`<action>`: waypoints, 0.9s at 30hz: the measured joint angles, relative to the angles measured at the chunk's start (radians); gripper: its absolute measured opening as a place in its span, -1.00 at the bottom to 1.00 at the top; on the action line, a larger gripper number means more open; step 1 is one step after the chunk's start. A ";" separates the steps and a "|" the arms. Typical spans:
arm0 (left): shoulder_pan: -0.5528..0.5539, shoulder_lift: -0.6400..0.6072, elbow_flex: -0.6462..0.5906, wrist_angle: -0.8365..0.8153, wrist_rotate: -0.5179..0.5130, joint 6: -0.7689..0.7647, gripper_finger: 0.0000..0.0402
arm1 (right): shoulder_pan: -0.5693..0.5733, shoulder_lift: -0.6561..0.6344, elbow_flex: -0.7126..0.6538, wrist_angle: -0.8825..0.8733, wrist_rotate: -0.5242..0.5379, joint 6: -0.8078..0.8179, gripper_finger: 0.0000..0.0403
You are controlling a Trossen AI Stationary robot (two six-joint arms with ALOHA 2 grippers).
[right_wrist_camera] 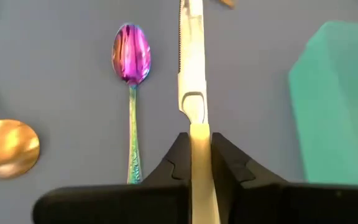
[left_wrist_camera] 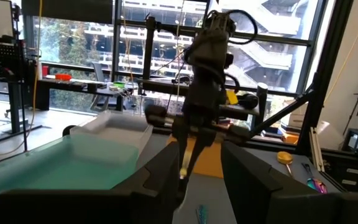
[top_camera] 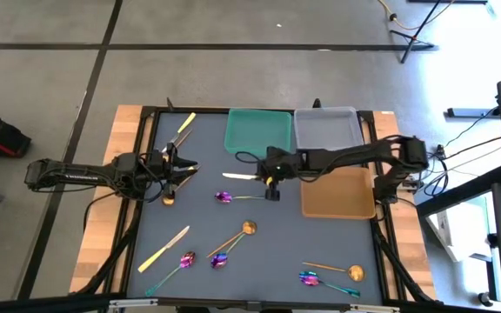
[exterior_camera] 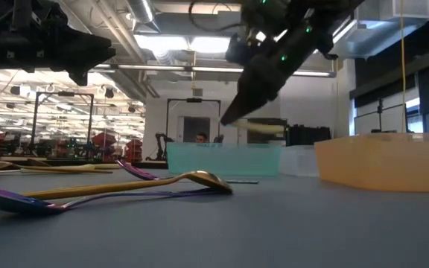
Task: Sort silverware by color (type)
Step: Put the yellow table knife into the green bin
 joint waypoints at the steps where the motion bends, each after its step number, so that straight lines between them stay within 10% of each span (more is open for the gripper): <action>1: 0.000 0.000 0.000 0.000 0.000 0.000 -0.43 | 0.000 -0.012 0.000 -0.004 0.009 -0.012 -0.91; 27: 0.000 0.000 0.000 -0.001 0.000 0.000 -0.43 | -0.283 -0.099 0.002 0.177 0.003 -0.297 -0.90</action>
